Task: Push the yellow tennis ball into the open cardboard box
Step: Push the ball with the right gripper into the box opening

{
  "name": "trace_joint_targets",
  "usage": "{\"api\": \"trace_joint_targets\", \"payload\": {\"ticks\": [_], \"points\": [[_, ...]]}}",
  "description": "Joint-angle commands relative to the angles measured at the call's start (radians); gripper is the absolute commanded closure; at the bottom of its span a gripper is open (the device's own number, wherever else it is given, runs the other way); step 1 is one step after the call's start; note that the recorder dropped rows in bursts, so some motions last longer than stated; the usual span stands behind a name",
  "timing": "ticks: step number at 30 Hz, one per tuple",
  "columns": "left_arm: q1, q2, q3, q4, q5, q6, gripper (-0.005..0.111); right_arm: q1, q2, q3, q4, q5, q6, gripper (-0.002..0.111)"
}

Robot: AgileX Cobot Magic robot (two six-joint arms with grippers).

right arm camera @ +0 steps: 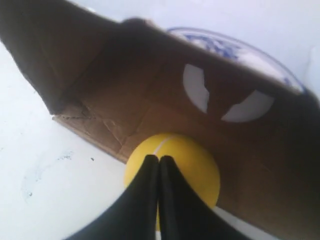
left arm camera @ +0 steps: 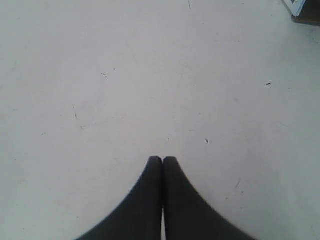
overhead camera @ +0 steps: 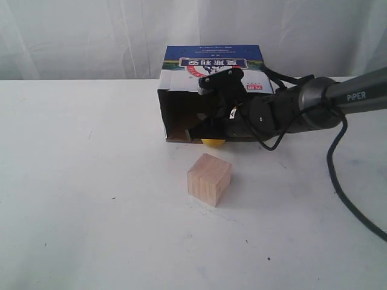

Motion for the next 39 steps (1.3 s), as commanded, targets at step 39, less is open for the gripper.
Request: {"api": "trace_joint_targets", "payload": {"ticks": [39], "points": [[-0.006, 0.001, 0.008, -0.009, 0.041, -0.008, 0.107, -0.172, -0.036, -0.002, -0.001, 0.14, -0.003, 0.108]]}}
